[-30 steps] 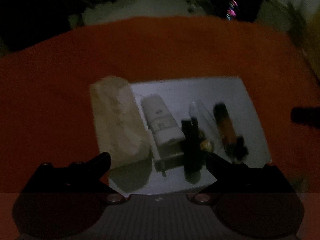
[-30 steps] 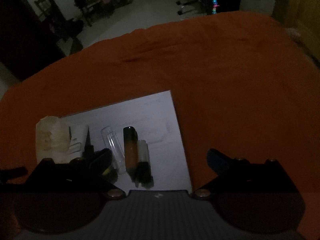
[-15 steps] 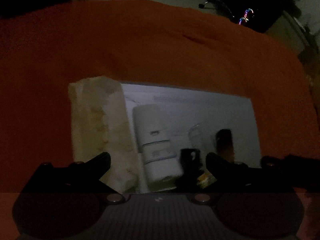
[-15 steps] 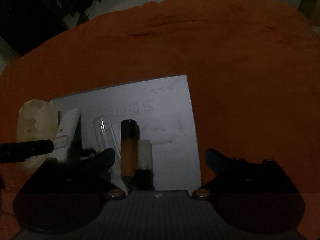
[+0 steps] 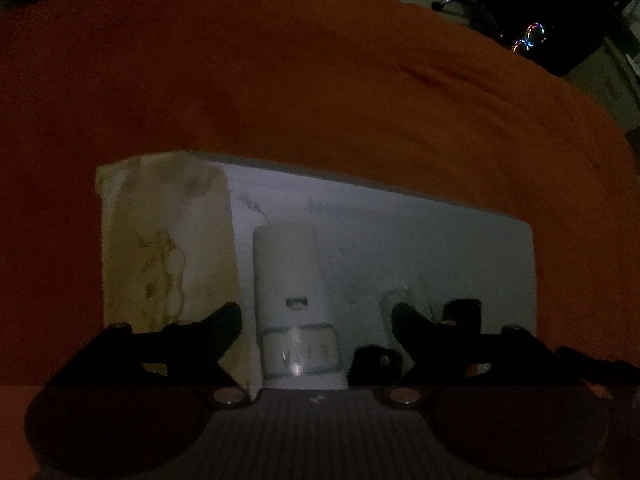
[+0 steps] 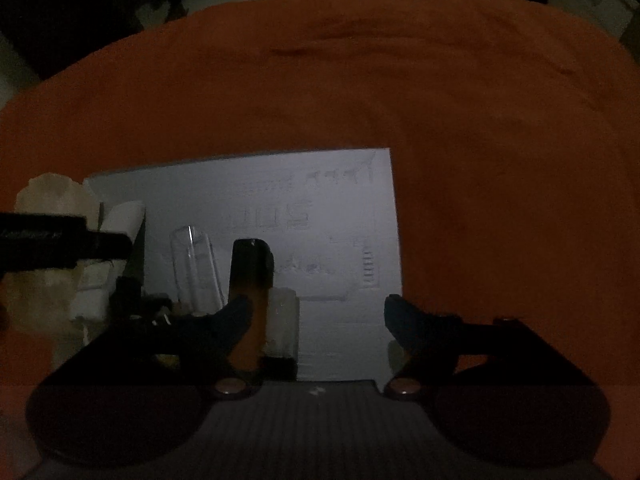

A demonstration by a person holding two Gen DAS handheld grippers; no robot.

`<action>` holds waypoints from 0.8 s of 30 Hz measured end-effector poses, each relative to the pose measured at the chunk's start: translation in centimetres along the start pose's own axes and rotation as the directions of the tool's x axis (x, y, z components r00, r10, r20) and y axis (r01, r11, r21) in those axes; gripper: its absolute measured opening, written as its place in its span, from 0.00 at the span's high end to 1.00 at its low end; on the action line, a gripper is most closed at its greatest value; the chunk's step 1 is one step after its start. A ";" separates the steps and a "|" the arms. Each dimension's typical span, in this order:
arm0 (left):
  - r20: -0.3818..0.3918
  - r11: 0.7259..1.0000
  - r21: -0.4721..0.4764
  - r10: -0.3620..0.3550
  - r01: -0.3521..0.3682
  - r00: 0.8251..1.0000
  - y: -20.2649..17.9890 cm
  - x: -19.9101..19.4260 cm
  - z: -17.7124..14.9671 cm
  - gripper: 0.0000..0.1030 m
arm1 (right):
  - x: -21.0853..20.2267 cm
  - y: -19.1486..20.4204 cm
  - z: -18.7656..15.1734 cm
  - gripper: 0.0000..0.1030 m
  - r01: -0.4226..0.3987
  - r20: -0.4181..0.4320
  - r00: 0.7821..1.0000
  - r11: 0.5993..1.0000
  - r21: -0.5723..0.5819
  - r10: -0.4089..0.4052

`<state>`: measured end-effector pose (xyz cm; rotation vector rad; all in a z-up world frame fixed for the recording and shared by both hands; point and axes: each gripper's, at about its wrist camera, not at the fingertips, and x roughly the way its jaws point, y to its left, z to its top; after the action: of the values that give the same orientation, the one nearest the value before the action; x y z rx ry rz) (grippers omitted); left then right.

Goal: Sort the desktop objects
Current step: 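Grasp the white remote with the left tool while the right tool grasps the small white cylinder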

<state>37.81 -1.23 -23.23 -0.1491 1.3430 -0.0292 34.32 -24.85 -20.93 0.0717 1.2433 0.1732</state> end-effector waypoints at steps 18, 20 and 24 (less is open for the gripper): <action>0.016 0.999 0.027 -0.020 0.020 1.000 -2.1 0.4 -0.2 0.61 | 1.1 0.9 0.0 0.39 -0.029 -0.024 0.999 0.998 -0.059 0.027; 0.018 0.999 0.040 -0.013 0.012 1.000 -2.4 0.2 -0.2 0.61 | 0.9 1.1 0.0 0.39 -0.018 -0.025 1.000 0.997 -0.075 0.017; 0.014 0.999 0.037 -0.012 0.011 1.000 -2.1 0.0 0.2 0.61 | 0.8 0.8 -0.2 0.40 -0.019 -0.048 0.999 0.997 -0.079 0.015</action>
<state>38.14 -3.26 -22.96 -0.1256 1.3269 -0.0624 34.33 -23.91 -21.62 0.0091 1.2821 0.2402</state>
